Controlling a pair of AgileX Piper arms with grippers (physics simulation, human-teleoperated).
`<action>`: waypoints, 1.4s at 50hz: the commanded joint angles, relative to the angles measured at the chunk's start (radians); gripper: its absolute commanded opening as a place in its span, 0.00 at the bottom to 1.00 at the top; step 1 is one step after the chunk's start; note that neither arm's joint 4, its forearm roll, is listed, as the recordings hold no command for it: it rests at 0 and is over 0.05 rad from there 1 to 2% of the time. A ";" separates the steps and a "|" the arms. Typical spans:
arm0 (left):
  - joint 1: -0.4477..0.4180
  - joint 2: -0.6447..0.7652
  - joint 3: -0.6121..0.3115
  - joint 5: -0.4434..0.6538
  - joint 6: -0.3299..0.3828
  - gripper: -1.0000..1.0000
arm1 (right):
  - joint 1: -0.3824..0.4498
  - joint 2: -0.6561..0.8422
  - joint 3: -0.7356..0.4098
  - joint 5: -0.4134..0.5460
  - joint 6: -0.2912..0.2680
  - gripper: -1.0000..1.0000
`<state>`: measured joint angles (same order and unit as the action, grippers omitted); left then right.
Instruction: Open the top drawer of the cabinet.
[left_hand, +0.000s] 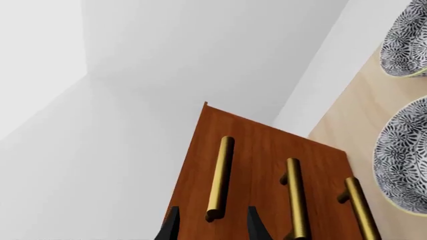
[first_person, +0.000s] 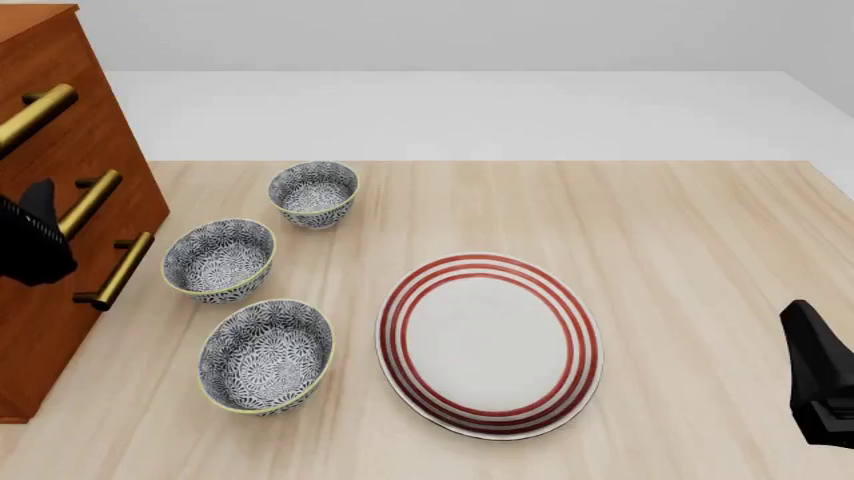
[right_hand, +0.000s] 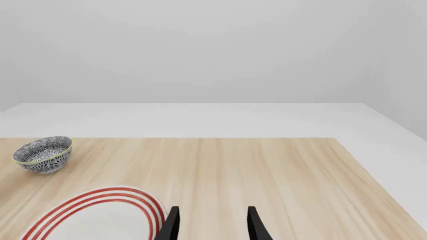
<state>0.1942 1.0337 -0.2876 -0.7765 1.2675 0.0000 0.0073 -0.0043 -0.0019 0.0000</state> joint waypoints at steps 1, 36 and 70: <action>0.008 0.023 -0.017 -0.003 0.005 1.00 | 0.000 0.000 0.000 0.000 0.000 1.00; 0.025 0.093 -0.034 -0.042 0.022 1.00 | 0.000 0.000 0.000 0.000 0.000 1.00; 0.033 0.111 -0.087 -0.003 0.026 1.00 | 0.000 0.000 0.000 0.000 0.000 1.00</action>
<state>0.2285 1.1381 -0.3658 -0.7856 1.2894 0.0000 0.0073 -0.0043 -0.0019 -0.0001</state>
